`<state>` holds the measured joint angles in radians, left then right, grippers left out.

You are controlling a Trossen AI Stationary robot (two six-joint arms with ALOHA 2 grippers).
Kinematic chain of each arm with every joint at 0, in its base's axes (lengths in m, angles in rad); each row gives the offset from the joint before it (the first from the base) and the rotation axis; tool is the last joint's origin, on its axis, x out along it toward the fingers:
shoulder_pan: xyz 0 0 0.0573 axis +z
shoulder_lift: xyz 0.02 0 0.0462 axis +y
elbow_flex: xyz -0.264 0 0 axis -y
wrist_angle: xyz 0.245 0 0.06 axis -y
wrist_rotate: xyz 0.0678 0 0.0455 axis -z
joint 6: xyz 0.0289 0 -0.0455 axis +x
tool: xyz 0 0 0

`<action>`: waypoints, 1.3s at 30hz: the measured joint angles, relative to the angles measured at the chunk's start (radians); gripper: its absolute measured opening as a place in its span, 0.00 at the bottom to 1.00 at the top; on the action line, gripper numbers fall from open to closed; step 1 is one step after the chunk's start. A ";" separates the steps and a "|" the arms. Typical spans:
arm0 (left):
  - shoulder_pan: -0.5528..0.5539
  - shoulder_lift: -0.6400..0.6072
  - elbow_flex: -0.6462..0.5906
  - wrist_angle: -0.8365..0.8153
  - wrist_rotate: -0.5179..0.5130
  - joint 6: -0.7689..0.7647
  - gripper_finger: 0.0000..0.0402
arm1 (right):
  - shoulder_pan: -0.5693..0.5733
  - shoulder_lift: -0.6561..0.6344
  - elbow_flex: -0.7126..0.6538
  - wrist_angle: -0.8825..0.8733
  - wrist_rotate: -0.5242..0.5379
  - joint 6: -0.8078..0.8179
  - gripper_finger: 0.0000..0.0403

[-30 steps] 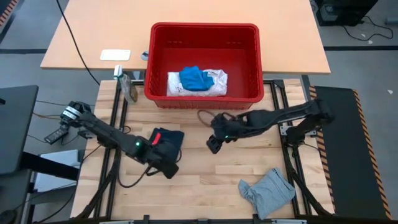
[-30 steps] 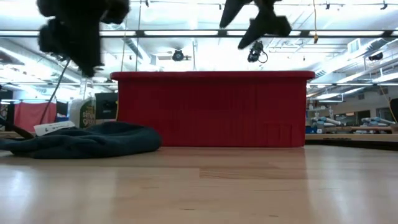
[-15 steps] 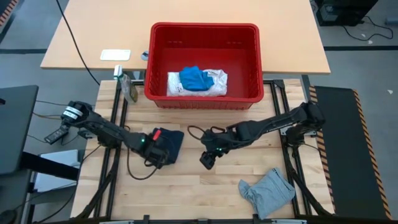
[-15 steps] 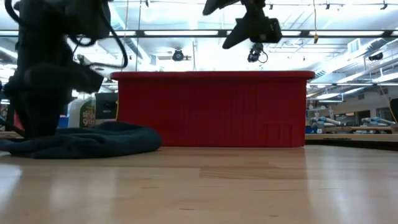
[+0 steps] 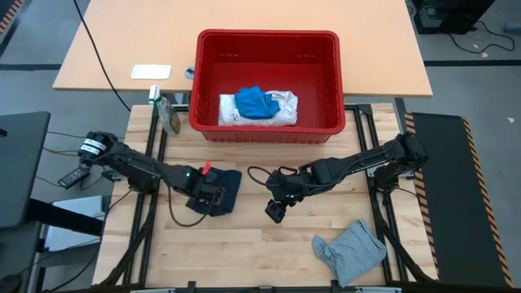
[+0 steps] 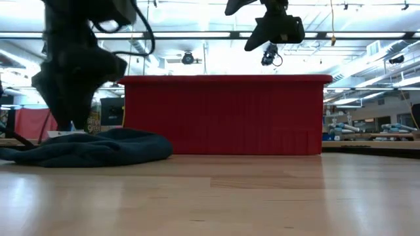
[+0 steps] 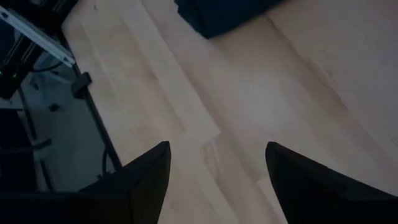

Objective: Fold laundry
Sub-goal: Put the folded dark blue shorts into the red laundry bin

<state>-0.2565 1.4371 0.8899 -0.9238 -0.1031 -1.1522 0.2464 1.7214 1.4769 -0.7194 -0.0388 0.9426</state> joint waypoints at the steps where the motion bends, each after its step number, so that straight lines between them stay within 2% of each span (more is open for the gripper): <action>1: 0.018 -0.001 -0.005 -0.003 -0.003 0.011 0.79 | -0.003 0.000 0.000 -0.001 -0.013 -0.002 0.66; 7: 0.134 -0.001 -0.079 0.020 0.008 0.065 0.79 | -0.007 0.000 0.000 -0.010 -0.043 -0.028 0.66; 13: 0.212 -0.006 -0.250 0.328 0.134 0.072 0.79 | -0.006 0.000 0.000 -0.041 -0.043 -0.040 0.66; 16: 0.209 -0.010 -0.297 0.465 0.145 0.022 0.78 | -0.004 0.000 0.000 -0.059 -0.045 -0.054 0.66; 18: 0.202 -0.011 -0.314 0.493 0.129 -0.005 0.75 | -0.004 -0.001 -0.001 -0.066 -0.051 -0.060 0.66; 22: 0.162 0.002 -0.330 0.656 0.083 -0.036 0.60 | -0.004 -0.001 -0.001 -0.070 -0.056 -0.087 0.66; 26: 0.112 0.087 -0.334 0.854 0.044 -0.098 0.34 | -0.006 -0.001 -0.001 -0.083 -0.024 -0.104 0.66; 30: 0.046 0.227 -0.330 1.146 0.029 -0.160 0.08 | -0.014 -0.001 -0.001 -0.096 0.037 -0.055 0.66; 32: 0.020 0.280 -0.332 1.267 -0.009 -0.171 0.05 | -0.016 -0.001 -0.001 -0.085 0.047 -0.071 0.66; 34: 0.011 0.294 -0.321 1.313 -0.044 -0.197 0.05 | -0.015 -0.001 -0.001 -0.086 0.047 -0.087 0.66; 39: 0.013 0.211 -0.251 1.181 -0.095 -0.197 0.05 | -0.030 -0.014 -0.001 -0.101 0.045 -0.146 0.66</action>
<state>-0.2432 1.6481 0.6386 0.2575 -0.1984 -1.3492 0.2165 1.7071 1.4761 -0.8201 0.0062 0.7962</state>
